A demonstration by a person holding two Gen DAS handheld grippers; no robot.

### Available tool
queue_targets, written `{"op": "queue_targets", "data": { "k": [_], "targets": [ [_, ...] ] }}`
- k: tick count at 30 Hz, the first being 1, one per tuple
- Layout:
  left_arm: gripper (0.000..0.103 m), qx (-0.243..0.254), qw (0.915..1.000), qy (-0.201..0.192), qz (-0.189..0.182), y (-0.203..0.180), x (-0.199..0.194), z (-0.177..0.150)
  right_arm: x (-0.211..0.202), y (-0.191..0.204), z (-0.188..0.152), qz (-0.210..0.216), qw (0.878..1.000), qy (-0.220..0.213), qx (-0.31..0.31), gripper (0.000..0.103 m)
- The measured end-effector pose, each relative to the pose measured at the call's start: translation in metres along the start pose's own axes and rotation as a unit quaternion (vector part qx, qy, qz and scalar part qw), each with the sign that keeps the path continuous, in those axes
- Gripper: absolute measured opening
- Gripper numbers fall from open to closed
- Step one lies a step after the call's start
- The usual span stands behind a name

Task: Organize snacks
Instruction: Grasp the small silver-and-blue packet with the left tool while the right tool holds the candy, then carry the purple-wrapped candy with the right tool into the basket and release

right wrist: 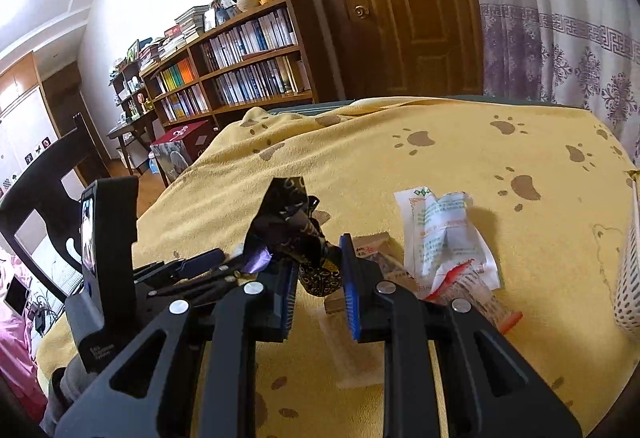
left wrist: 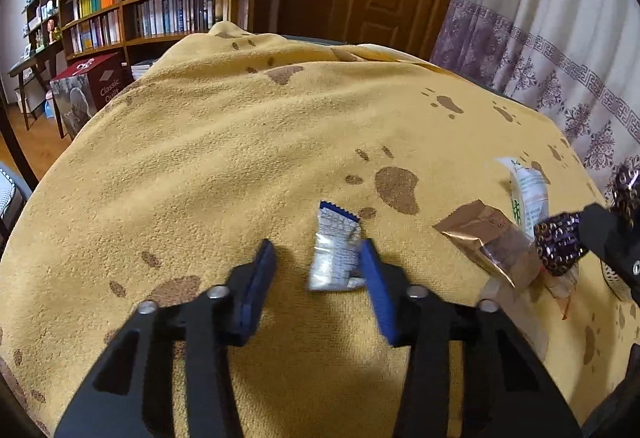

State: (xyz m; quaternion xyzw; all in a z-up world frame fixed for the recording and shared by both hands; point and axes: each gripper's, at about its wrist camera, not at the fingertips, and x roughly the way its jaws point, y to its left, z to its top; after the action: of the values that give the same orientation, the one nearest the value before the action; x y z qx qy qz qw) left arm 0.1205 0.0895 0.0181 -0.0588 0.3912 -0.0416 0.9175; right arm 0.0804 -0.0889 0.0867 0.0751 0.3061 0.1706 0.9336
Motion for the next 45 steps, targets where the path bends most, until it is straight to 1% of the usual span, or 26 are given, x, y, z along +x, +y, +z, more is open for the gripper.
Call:
{"op": "queue_targets", "data": {
  "k": [1, 3, 8, 14, 18, 24, 31, 35, 38, 45],
  "targets": [
    [0.027, -0.001, 1.0, 0.001, -0.009, 0.001, -0.001, -0.001, -0.002, -0.001, -0.001, -0.001, 1.0, 0.0, 0.001, 0.021],
    [0.024, -0.001, 0.9999, -0.003, -0.011, 0.002, -0.003, -0.002, -0.005, -0.002, -0.001, -0.001, 1.0, -0.003, 0.004, 0.021],
    [0.024, 0.002, 0.9995, -0.026, -0.019, 0.002, -0.02, -0.004, -0.02, -0.006, -0.002, -0.005, 1.0, -0.014, 0.009, 0.021],
    [0.024, -0.008, 0.9984, -0.049, -0.028, 0.007, -0.042, -0.006, -0.04, -0.012, -0.002, -0.014, 0.999, -0.03, 0.016, 0.021],
    [0.024, -0.014, 0.9979, -0.054, -0.035, 0.007, -0.049, -0.005, -0.056, -0.018, -0.001, -0.025, 0.999, -0.043, 0.024, 0.021],
    [0.024, -0.005, 0.9976, -0.058, -0.038, 0.0, -0.053, -0.008, -0.078, -0.035, 0.002, -0.046, 0.996, -0.062, 0.039, 0.021],
    [0.024, -0.001, 0.9975, -0.06, -0.037, -0.003, -0.054, -0.009, -0.102, -0.062, 0.0, -0.073, 0.992, -0.076, 0.065, 0.021],
    [0.024, -0.001, 0.9974, -0.062, -0.036, -0.004, -0.055, -0.01, -0.118, -0.08, -0.005, -0.102, 0.989, -0.081, 0.073, 0.021],
    [0.024, 0.001, 0.9974, -0.062, -0.036, -0.005, -0.055, -0.009, -0.133, -0.103, -0.01, -0.125, 0.984, -0.085, 0.09, 0.021],
    [0.024, 0.008, 0.9975, -0.061, -0.034, -0.009, -0.054, -0.011, -0.165, -0.15, -0.017, -0.16, 0.973, -0.095, 0.139, 0.021]
  ]
}}
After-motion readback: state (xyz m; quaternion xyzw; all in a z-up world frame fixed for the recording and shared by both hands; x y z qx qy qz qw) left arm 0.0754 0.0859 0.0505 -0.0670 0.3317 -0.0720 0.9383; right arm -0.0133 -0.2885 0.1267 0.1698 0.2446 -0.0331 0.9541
